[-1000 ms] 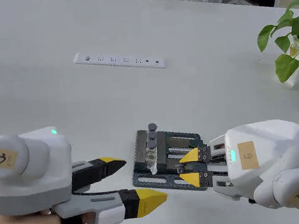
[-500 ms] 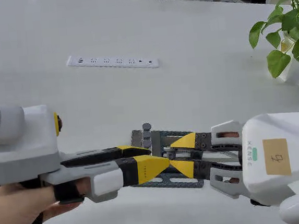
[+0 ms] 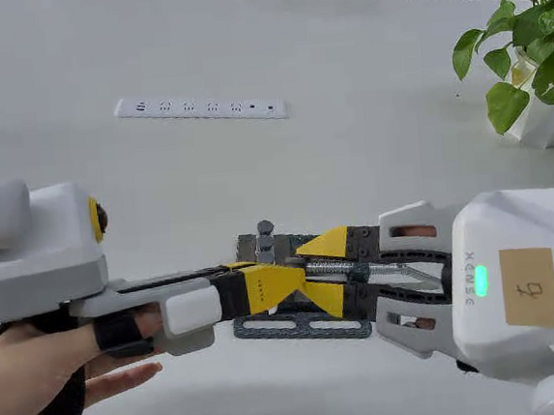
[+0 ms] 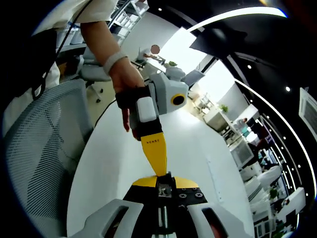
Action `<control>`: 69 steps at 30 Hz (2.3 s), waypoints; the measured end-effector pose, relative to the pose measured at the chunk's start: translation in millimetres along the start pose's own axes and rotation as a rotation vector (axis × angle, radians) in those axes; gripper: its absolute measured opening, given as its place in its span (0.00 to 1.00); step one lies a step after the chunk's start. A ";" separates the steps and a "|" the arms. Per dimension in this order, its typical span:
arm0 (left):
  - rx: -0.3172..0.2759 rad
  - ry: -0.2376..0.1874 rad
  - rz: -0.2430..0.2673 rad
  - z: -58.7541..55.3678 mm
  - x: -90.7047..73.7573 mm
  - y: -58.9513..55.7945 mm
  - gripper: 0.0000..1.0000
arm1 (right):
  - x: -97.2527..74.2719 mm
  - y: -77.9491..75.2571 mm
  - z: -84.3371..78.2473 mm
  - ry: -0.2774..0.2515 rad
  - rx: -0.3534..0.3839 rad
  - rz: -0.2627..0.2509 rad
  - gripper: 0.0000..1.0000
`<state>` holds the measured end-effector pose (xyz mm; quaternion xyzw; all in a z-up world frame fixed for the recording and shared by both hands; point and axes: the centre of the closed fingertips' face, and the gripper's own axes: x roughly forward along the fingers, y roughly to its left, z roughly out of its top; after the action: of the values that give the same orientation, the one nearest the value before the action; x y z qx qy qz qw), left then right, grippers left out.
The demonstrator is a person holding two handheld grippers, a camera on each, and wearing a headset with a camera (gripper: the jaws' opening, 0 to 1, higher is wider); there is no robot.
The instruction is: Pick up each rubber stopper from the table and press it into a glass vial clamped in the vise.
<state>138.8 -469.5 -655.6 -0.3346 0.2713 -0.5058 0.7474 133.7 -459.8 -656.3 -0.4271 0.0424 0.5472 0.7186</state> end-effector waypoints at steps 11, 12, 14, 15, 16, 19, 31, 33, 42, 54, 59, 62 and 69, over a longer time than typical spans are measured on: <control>-0.048 0.005 -0.018 -1.4 -4.9 -0.8 0.06 | -0.4 5.2 8.8 -0.022 -0.058 0.024 0.05; -0.048 0.005 -0.020 -1.5 -5.4 -0.9 0.05 | -0.7 5.7 10.1 -0.025 -0.067 0.026 0.05; -0.057 0.008 -0.025 -2.2 -6.0 -1.8 0.05 | -0.9 6.9 11.0 -0.018 -0.097 0.031 0.05; -0.054 0.010 -0.024 -2.5 -6.3 -2.1 0.05 | -0.6 7.3 10.9 -0.017 -0.096 0.032 0.05; -0.039 0.018 -0.023 -3.6 -7.1 -2.3 0.05 | -0.3 8.3 11.0 -0.017 -0.099 0.038 0.05; -0.020 0.020 -0.020 -3.8 -8.3 -2.9 0.05 | 0.4 8.8 12.1 -0.018 -0.105 0.038 0.05; 0.126 0.064 0.017 -8.2 -10.1 2.1 0.05 | -4.8 8.5 11.2 -0.032 0.001 0.141 0.16; 0.184 0.092 0.035 -11.1 -10.2 4.2 0.05 | -6.7 8.4 12.2 -0.039 0.000 0.160 0.15; 0.415 0.167 0.078 -19.2 -9.6 8.6 0.05 | -13.1 16.9 10.4 -0.030 0.121 0.341 0.14; 0.712 0.314 0.094 -42.2 -5.1 9.8 0.05 | -8.3 29.5 -0.4 0.044 0.228 0.506 0.15; 0.730 0.339 0.074 -51.3 -2.0 6.6 0.05 | -6.2 44.0 -8.6 0.091 0.190 0.556 0.17; 0.746 0.347 0.074 -53.3 -1.5 6.7 0.05 | -4.2 50.3 -12.0 0.106 0.186 0.567 0.17; 0.746 0.349 0.064 -56.2 -0.1 5.0 0.04 | -2.6 56.4 -12.4 0.106 0.207 0.573 0.15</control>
<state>99.9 -480.8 -694.9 0.0587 0.2021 -0.5950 0.7757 91.3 -467.9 -694.7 -0.3501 0.2542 0.6972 0.5716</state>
